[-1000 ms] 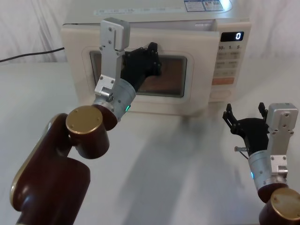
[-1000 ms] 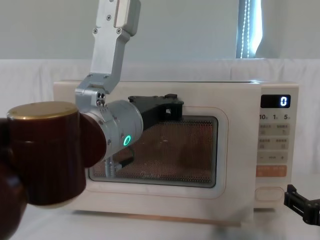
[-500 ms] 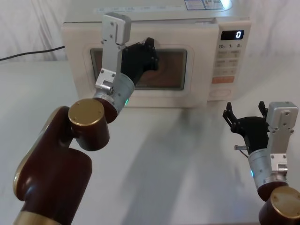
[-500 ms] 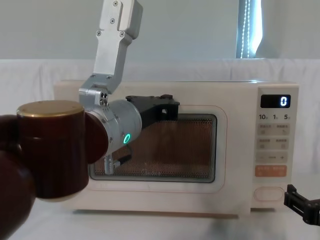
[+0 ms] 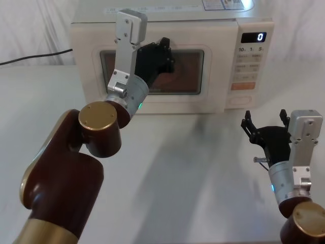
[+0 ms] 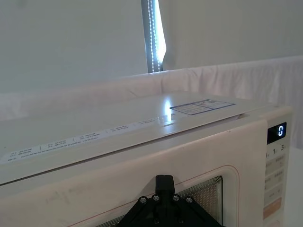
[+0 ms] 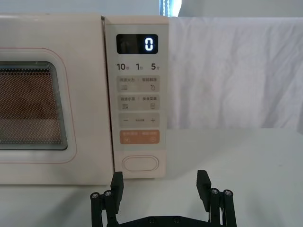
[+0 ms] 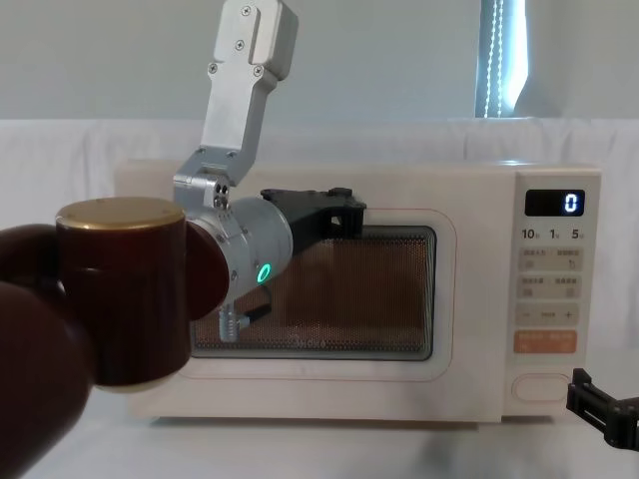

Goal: Press the button to open the microwave door with one hand; close the microwave door with the other hand.

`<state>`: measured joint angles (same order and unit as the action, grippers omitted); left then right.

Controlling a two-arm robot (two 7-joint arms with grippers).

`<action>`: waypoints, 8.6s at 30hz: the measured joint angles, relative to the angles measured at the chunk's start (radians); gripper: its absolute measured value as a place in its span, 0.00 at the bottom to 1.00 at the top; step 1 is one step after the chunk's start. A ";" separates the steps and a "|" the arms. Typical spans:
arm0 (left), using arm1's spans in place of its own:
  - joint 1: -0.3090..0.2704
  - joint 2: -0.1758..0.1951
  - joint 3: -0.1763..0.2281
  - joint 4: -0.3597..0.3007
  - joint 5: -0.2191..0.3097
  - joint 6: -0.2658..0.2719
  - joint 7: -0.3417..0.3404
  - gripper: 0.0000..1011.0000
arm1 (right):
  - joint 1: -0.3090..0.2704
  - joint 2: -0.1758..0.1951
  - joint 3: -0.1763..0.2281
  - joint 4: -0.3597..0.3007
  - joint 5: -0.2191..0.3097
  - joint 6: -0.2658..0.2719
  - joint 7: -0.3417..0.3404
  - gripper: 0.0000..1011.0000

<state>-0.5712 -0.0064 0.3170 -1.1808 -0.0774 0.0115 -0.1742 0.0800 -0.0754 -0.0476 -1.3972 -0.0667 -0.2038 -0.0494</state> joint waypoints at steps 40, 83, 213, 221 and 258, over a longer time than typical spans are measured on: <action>0.046 0.001 -0.023 -0.056 0.012 0.024 0.007 0.00 | 0.000 0.000 0.000 0.000 0.000 0.000 0.000 0.99; 0.582 0.098 -0.236 -0.530 -0.073 0.038 0.112 0.00 | 0.000 0.000 0.000 0.000 0.000 0.000 0.000 0.99; 0.558 0.006 -0.250 -0.451 -0.009 0.021 0.152 0.90 | 0.000 0.000 0.000 0.000 0.000 0.000 0.000 0.99; 0.558 0.006 -0.250 -0.451 -0.009 0.021 0.153 0.99 | 0.000 0.000 0.000 0.000 0.000 0.000 0.000 0.99; 0.558 0.006 -0.250 -0.451 -0.009 0.021 0.153 0.99 | 0.000 0.000 0.000 0.000 0.000 0.000 0.000 0.99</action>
<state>-0.0131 -0.0002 0.0672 -1.6315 -0.0860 0.0329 -0.0216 0.0800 -0.0755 -0.0476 -1.3972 -0.0668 -0.2038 -0.0494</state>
